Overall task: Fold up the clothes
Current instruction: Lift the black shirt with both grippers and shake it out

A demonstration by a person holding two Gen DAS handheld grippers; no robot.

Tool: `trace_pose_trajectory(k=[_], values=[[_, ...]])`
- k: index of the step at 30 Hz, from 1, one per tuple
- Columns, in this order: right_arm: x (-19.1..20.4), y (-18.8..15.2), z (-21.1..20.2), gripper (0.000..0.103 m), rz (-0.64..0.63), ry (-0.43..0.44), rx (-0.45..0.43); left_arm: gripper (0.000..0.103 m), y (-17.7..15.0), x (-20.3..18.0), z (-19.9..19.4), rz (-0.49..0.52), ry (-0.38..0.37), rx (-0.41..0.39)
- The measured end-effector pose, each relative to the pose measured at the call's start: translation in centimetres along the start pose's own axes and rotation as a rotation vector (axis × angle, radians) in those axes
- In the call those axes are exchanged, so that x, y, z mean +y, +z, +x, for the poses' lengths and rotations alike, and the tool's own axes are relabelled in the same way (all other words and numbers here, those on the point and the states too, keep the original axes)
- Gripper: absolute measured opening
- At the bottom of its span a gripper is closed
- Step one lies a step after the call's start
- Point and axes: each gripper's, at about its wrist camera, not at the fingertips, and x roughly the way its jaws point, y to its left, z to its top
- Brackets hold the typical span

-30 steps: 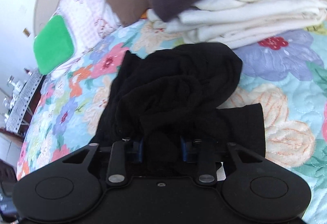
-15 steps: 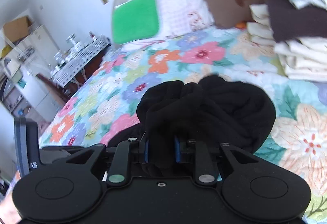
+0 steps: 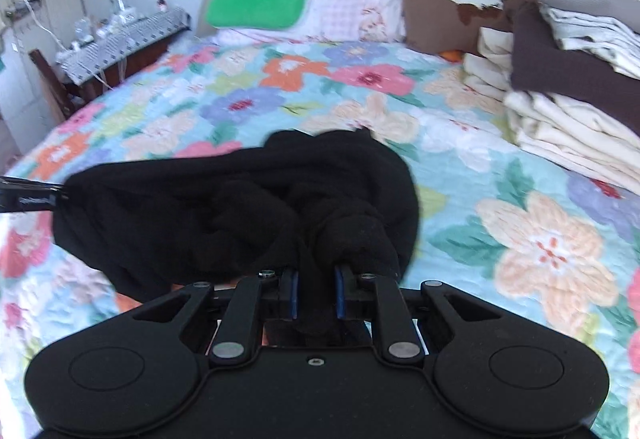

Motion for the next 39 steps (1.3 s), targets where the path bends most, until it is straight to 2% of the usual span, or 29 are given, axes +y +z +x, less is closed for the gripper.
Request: trace_pose_trajectory(k=[6, 10, 14, 16, 19, 20, 24, 28, 32, 35, 37, 38, 39], values=[[-1.2, 0.6, 0.1, 0.018, 0.052, -0.061, 0.011, 0.014, 0.0, 1.3, -1.0, -0.007, 0.128, -0.113], [-0.9, 3.4, -0.7, 0.018, 0.035, -0.093, -0.055, 0.014, 0.9, 3.6, -2.0, -0.061, 0.166, -0.169], [-1.2, 7.1, -3.3, 0.018, 0.052, -0.136, -0.177, 0.014, 0.9, 5.9, -3.0, -0.148, 0.094, -0.151], [-1.3, 8.7, -5.1, 0.018, 0.058, -0.160, -0.254, 0.014, 0.8, 6.3, -3.7, -0.191, -0.005, -0.114], [-1.6, 8.6, -7.6, 0.018, 0.010, -0.241, -0.328, 0.014, 0.5, 5.1, -4.4, -0.170, -0.152, -0.039], [-2.0, 8.1, -7.9, 0.018, 0.000, -0.272, -0.321, 0.015, 0.1, 4.5, -4.3, -0.154, -0.183, -0.024], [-4.8, 3.9, -7.3, 0.018, 0.009, -0.402, -0.168, 0.016, -0.5, 2.4, -4.4, -0.104, -0.262, 0.036], [-8.0, -1.5, -6.7, 0.018, 0.133, -0.427, -0.001, 0.016, -1.3, 2.2, -3.7, -0.142, -0.334, 0.123], [-7.8, -4.1, -6.9, 0.018, 0.124, -0.443, 0.035, 0.018, -2.4, 2.6, -3.4, -0.157, -0.338, 0.180], [-6.9, -4.0, -6.2, 0.019, 0.051, -0.471, 0.064, 0.019, -3.0, 3.2, -2.9, -0.180, -0.335, 0.216], [-6.9, -3.7, -6.1, 0.023, 0.055, -0.477, 0.088, 0.019, -2.9, 4.1, -2.7, -0.218, -0.339, 0.221], [-7.1, -3.7, -6.1, 0.029, 0.080, -0.479, 0.103, 0.019, -2.8, 4.4, -2.6, -0.224, -0.327, 0.214], [-7.4, -3.7, -6.2, 0.039, 0.108, -0.484, 0.119, 0.019, -2.7, 4.7, -2.6, -0.226, -0.312, 0.206]])
